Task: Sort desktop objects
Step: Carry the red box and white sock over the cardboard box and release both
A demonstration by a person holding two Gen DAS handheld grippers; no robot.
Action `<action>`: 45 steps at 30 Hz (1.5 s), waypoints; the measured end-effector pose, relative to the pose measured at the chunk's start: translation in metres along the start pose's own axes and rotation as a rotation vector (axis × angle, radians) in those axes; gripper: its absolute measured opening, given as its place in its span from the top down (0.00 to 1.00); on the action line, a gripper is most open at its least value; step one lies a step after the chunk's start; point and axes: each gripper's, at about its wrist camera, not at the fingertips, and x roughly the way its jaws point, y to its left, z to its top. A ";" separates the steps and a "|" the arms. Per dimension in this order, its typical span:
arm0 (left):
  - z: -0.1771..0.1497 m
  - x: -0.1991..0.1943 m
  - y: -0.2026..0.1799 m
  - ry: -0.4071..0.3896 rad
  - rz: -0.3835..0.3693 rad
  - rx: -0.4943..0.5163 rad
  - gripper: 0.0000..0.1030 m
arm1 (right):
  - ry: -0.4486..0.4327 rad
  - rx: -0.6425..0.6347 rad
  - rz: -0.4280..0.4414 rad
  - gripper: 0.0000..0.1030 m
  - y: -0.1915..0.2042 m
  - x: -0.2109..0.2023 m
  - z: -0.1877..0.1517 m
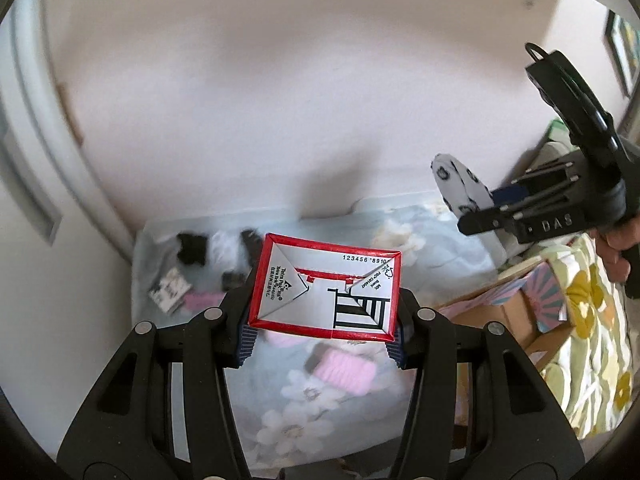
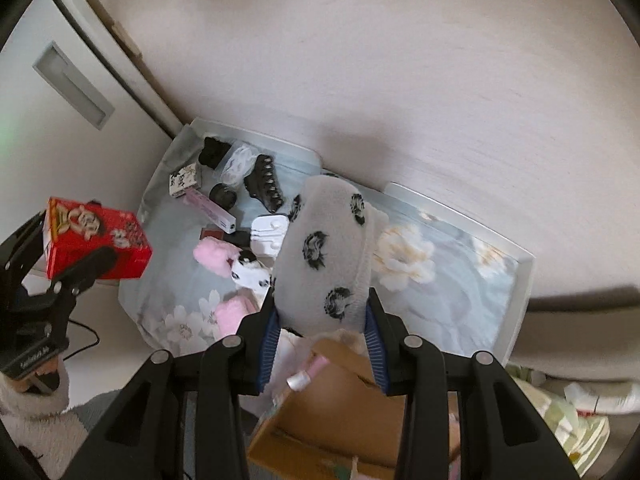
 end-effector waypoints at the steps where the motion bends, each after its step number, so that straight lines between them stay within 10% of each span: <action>1: 0.003 -0.002 -0.007 -0.006 -0.012 0.009 0.54 | -0.006 0.009 -0.008 0.65 -0.004 -0.008 -0.007; 14: 0.018 0.003 -0.144 -0.018 -0.199 0.222 0.54 | -0.010 0.198 -0.102 0.65 -0.071 -0.058 -0.117; 26: -0.041 0.056 -0.261 0.163 -0.284 0.396 0.54 | 0.057 0.332 -0.145 0.65 -0.122 -0.034 -0.214; 45: -0.092 0.128 -0.281 0.395 -0.200 0.425 0.54 | 0.162 0.303 -0.043 0.65 -0.142 0.024 -0.238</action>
